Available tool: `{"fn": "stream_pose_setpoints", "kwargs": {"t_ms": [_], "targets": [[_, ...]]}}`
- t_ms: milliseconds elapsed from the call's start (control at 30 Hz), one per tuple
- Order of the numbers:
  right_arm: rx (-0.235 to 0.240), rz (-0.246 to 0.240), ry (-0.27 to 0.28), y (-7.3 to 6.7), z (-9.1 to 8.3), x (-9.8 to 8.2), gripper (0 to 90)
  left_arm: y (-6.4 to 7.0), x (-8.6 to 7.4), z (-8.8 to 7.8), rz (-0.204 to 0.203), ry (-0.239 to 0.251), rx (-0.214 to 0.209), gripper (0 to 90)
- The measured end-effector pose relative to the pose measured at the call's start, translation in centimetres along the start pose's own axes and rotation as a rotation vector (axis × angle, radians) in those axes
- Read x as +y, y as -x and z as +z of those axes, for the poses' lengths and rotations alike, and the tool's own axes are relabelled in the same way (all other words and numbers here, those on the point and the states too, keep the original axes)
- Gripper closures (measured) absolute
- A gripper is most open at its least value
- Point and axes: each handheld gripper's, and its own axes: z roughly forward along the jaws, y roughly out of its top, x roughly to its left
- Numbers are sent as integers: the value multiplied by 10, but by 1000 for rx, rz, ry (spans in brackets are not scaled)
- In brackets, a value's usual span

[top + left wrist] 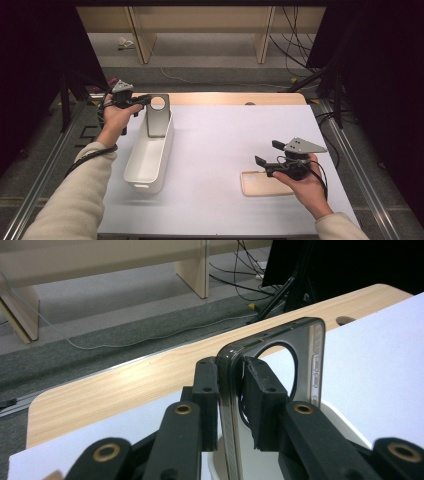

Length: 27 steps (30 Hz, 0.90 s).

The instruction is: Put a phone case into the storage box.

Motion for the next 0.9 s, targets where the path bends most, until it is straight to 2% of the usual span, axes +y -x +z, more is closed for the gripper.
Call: {"fn": "stream_pose_setpoints", "kwargs": {"t_ms": [500, 833, 900], "targets": [[1, 0, -4, 0, 0, 0, 160, 1, 0, 3, 1, -14, 36, 719], [-2, -1, 0, 0, 0, 0, 160, 0, 1, 3, 7, -15, 62, 590], [0, 0, 0, 0, 0, 0, 160, 0, 2, 3, -2, -14, 66, 518]]}}
